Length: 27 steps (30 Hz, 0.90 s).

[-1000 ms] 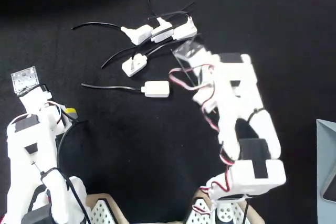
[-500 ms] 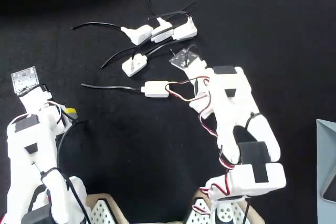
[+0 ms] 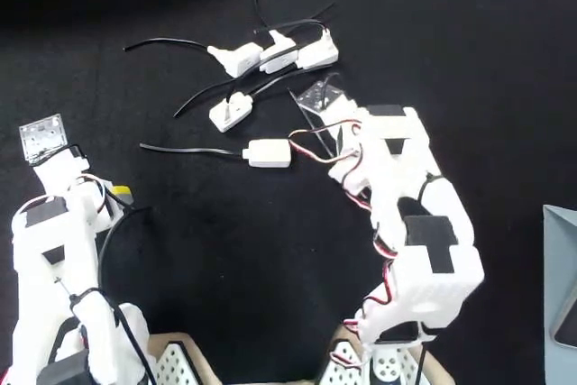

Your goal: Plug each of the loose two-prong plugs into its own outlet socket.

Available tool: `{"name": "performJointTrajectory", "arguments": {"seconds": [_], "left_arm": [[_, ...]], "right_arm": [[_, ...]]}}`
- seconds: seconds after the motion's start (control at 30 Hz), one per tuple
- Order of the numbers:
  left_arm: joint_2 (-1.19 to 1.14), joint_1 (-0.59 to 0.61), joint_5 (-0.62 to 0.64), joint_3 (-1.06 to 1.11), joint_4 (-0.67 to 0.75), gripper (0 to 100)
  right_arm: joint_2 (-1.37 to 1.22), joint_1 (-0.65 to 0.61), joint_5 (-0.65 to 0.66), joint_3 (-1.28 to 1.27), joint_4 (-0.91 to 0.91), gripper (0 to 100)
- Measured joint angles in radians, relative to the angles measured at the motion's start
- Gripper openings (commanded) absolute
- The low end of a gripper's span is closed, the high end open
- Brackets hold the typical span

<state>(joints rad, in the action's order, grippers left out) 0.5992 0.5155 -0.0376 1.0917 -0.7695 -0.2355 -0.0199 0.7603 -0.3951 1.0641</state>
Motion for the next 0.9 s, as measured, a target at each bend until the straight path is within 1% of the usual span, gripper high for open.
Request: {"name": "performJointTrajectory", "arguments": {"seconds": [0.2,0.23,0.33,0.37,0.5,0.63,0.8,0.9], "left_arm": [[0.0,0.0,0.0,0.0,0.0,29],[0.0,0.0,0.0,0.0,0.0,29],[0.0,0.0,0.0,0.0,0.0,29],[0.0,0.0,0.0,0.0,0.0,29],[0.0,0.0,0.0,0.0,0.0,29],[0.0,0.0,0.0,0.0,0.0,29],[0.0,0.0,0.0,0.0,0.0,29],[0.0,0.0,0.0,0.0,0.0,29]], "right_arm": [[-0.003,0.034,0.018,0.008,0.0,3.4],[-0.003,0.034,0.018,0.008,0.003,4.8],[-0.003,0.034,0.018,0.011,0.046,15.9],[-0.003,0.034,0.018,0.017,0.068,18.1],[0.026,0.028,-0.002,0.028,0.143,16.7],[0.133,0.015,-0.011,0.011,0.167,16.4],[0.233,-0.048,-0.011,-0.115,0.164,16.3],[0.242,-0.063,-0.011,-0.183,0.1,16.3]]}}
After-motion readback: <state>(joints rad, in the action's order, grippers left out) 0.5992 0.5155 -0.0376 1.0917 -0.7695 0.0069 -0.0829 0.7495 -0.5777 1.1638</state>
